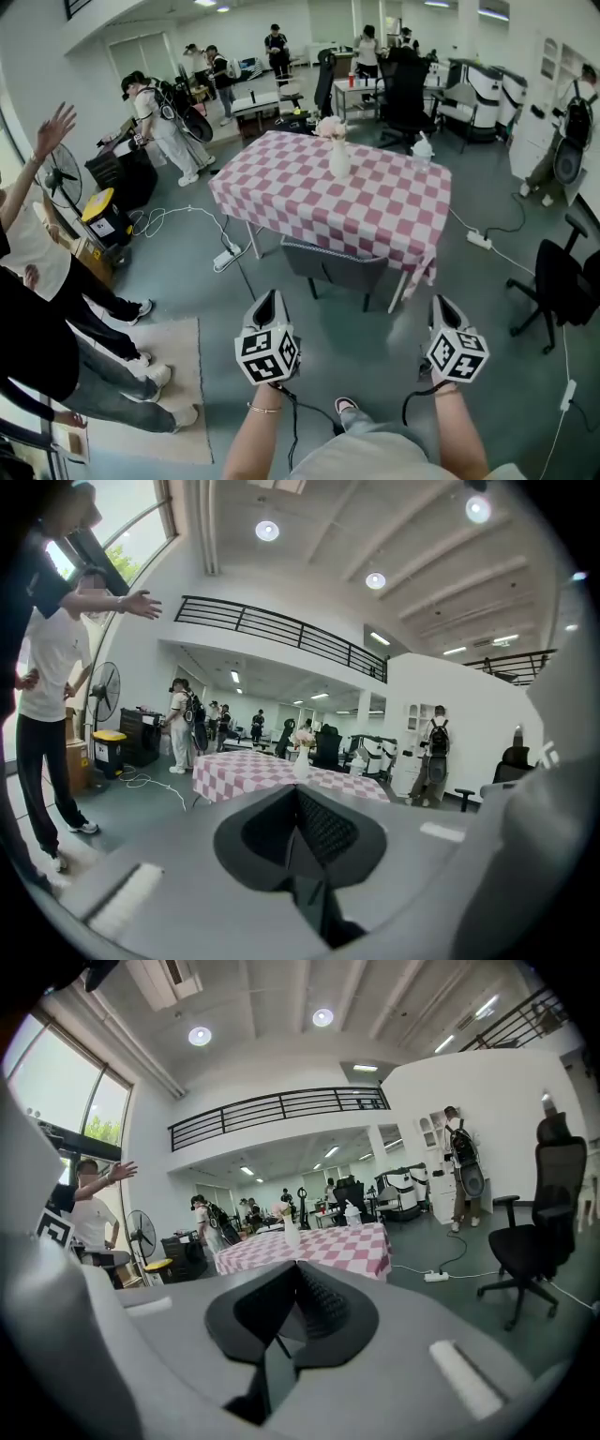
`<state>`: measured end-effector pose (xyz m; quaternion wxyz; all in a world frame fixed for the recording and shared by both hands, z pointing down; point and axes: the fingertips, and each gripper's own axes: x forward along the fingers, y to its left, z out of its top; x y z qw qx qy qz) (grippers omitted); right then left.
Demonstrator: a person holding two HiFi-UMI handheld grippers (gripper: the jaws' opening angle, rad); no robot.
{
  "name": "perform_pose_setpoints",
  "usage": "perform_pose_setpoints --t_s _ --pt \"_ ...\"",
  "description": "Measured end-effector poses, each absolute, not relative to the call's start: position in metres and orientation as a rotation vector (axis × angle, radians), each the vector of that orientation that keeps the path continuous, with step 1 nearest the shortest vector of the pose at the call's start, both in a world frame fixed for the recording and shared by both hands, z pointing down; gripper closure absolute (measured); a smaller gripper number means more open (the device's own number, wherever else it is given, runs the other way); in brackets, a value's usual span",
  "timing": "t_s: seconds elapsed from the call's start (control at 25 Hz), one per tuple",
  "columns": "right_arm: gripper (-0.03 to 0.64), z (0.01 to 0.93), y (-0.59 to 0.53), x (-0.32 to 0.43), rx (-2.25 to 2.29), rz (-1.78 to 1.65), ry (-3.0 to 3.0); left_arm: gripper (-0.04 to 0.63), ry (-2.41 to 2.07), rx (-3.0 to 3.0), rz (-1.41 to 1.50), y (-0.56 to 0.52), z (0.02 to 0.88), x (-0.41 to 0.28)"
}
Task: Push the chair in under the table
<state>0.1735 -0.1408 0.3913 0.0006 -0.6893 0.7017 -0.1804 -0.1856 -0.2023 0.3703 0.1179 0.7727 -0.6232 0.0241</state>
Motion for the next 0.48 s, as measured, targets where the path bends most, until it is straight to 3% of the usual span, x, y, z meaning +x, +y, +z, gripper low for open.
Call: perform_pose_setpoints --t_s 0.48 --pt "0.607 0.378 -0.112 0.189 -2.364 -0.38 2.244 0.595 -1.79 2.277 0.065 -0.178 0.373 -0.173"
